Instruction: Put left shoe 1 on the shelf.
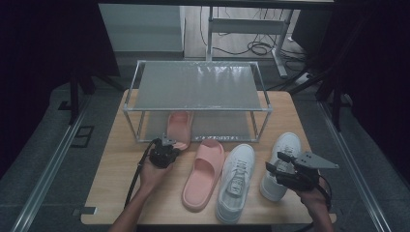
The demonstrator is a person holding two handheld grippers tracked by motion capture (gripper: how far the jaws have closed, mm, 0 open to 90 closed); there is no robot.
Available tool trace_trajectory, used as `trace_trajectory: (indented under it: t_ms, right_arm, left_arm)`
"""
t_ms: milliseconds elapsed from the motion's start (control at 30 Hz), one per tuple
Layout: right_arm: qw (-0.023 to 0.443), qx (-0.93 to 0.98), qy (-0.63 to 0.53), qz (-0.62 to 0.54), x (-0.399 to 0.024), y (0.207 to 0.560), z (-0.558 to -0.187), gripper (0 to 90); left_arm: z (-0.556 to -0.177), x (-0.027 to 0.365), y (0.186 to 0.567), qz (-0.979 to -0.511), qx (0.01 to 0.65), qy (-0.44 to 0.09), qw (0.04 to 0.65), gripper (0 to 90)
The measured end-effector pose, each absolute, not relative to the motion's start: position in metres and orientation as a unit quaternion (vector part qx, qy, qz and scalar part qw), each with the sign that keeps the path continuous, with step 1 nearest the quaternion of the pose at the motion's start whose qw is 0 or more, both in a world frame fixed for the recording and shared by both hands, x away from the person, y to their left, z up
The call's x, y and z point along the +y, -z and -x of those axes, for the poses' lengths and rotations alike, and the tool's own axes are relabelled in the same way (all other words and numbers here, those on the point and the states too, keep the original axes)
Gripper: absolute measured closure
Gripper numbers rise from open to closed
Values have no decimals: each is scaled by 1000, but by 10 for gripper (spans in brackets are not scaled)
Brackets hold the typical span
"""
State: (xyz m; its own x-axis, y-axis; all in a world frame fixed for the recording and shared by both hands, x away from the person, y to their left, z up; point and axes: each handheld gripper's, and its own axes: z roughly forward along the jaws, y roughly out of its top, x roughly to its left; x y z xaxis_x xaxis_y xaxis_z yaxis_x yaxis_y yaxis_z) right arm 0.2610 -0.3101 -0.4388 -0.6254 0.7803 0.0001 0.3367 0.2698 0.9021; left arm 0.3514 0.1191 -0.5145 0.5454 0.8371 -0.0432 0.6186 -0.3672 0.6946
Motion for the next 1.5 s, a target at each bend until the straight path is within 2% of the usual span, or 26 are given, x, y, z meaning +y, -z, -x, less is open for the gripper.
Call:
trace_trajectory:
  t_ms: [1000,1200,1500]
  right_arm:
    - [228,765,-478,-366,-309,441,-262,390]
    - [228,766,-477,-365,-309,441,-262,389]
    - [228,762,-481,-368,-310,441,-262,390]
  left_arm:
    - [-391,107,520,-785,481,-191,340,879]
    - [-388,109,520,-784,481,-189,343,869]
    - [-357,122,513,-783,469,-177,369,861]
